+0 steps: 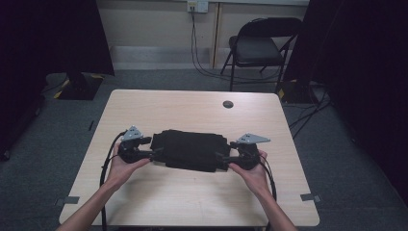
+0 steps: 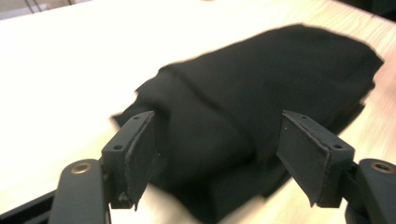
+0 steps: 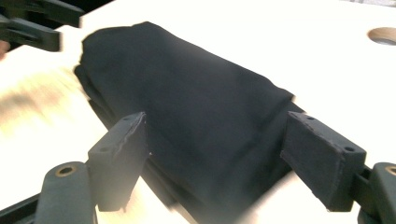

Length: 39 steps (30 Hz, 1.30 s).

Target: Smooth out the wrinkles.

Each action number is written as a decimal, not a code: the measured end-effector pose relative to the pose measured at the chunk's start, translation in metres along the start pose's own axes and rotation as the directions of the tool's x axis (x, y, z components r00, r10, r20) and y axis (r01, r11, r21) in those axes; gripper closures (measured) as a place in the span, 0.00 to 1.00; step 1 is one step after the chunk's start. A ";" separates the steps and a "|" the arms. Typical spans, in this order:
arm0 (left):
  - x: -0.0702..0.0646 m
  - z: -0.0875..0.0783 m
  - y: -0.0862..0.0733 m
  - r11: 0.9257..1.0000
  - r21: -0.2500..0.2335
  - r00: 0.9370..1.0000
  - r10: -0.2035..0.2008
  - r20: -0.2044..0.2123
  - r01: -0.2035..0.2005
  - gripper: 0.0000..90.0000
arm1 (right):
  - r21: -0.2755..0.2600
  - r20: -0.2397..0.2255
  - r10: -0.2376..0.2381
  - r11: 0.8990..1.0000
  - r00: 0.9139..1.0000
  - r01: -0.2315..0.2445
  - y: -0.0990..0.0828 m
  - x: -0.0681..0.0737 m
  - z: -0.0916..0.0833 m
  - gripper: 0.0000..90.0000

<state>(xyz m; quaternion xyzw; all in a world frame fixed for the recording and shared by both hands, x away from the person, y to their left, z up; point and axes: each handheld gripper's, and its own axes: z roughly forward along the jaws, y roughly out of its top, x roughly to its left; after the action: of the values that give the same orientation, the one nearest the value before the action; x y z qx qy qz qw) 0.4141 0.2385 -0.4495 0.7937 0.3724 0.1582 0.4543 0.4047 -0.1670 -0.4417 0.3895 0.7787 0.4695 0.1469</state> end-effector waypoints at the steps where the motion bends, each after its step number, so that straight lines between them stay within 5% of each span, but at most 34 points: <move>1: 0.001 -0.005 -0.003 1.000 0.010 1.000 0.005 -0.005 -0.005 0.30 | 0.004 0.010 0.005 1.000 1.000 -0.005 -0.002 -0.002 -0.004 0.23; 7: 0.004 -0.029 -0.019 0.999 0.051 1.000 -0.001 -0.025 0.003 0.29 | -0.016 0.072 0.041 0.999 0.997 -0.040 -0.013 -0.014 -0.033 0.20; 11: 0.010 -0.040 -0.032 0.993 0.119 0.999 0.013 -0.047 -0.007 0.29 | -0.023 0.108 0.060 0.998 0.992 -0.058 -0.021 -0.021 -0.052 0.20; 13: 0.019 -0.047 -0.044 0.991 0.125 0.996 -0.031 -0.082 0.041 0.29 | -0.017 0.130 0.073 0.997 0.989 -0.071 -0.028 -0.025 -0.059 0.20; 19: 0.029 -0.050 -0.055 0.984 0.159 0.990 -0.065 -0.124 0.084 0.30 | 0.022 0.177 0.108 0.993 0.978 -0.114 -0.052 -0.039 -0.071 0.20; 26: 0.035 -0.042 -0.067 0.969 0.246 0.991 -0.002 -0.133 0.035 0.31 | 0.085 0.246 0.142 0.982 0.959 -0.167 -0.073 -0.061 -0.074 0.19; 30: 0.036 -0.037 -0.072 0.963 0.263 0.987 -0.017 -0.161 0.060 0.29 | 0.127 0.283 0.125 0.978 0.951 -0.166 -0.080 -0.067 -0.073 0.19; 34: 0.034 -0.031 -0.076 0.976 0.217 0.988 -0.002 -0.156 0.036 0.20 | 0.150 0.335 0.106 0.975 0.936 -0.164 -0.084 -0.069 -0.070 0.23; 37: 0.032 -0.028 -0.079 0.983 0.181 0.988 0.001 -0.156 0.028 0.15 | 0.194 0.335 0.107 0.964 0.936 -0.180 -0.090 -0.070 -0.063 0.19; 39: 0.032 -0.027 -0.080 0.986 0.164 0.988 0.004 -0.153 0.021 0.14 | 0.202 0.357 0.064 0.969 0.932 -0.144 -0.093 -0.067 -0.060 0.18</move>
<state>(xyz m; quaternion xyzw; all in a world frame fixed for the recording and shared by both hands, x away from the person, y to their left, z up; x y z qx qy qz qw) 0.3840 0.3033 -0.5053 0.8124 0.4213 0.1855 0.3579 0.3698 -0.2774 -0.4984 0.5215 0.7665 0.3090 0.2119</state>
